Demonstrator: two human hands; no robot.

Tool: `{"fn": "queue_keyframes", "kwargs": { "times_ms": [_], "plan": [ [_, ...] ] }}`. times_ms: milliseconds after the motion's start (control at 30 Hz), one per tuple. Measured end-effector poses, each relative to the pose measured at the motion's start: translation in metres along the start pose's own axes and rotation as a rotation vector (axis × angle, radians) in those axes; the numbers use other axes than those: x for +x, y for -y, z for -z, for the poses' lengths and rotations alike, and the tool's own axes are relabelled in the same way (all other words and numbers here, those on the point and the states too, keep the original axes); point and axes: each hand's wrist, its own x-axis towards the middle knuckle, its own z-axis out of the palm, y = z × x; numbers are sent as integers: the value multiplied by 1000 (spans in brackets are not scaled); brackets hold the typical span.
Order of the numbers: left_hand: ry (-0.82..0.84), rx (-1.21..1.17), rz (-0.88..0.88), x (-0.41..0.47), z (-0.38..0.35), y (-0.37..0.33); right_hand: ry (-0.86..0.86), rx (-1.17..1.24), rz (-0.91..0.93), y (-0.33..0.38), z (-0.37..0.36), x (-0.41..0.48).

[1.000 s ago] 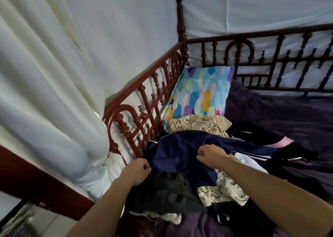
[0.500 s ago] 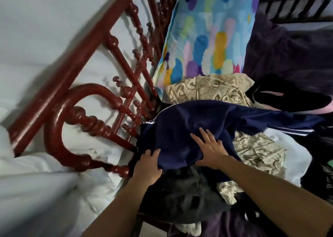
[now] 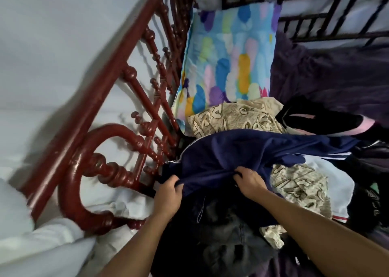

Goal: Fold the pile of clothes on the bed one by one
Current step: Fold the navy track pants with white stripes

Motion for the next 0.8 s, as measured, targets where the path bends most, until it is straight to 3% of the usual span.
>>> {"fn": "queue_keyframes", "kwargs": {
  "times_ms": [167,333,433,600,700,800],
  "plan": [
    [-50,-120,-207,-4,71,-59,-232,373,-72,36,67,-43],
    [215,-322,-302,-53,134,-127,-520,715,-38,51,160,-120],
    [248,-518,-354,-90,169,-174,-624,666,15,58,206,-167],
    [205,-783,-373,-142,212,-257,-704,280,27,61,234,-249],
    [164,-911,-323,-164,217,-293,-792,404,197,68,214,-301],
    [231,-1035,-253,-182,216,-322,-556,598,448,71,196,-341]
  ]
}}
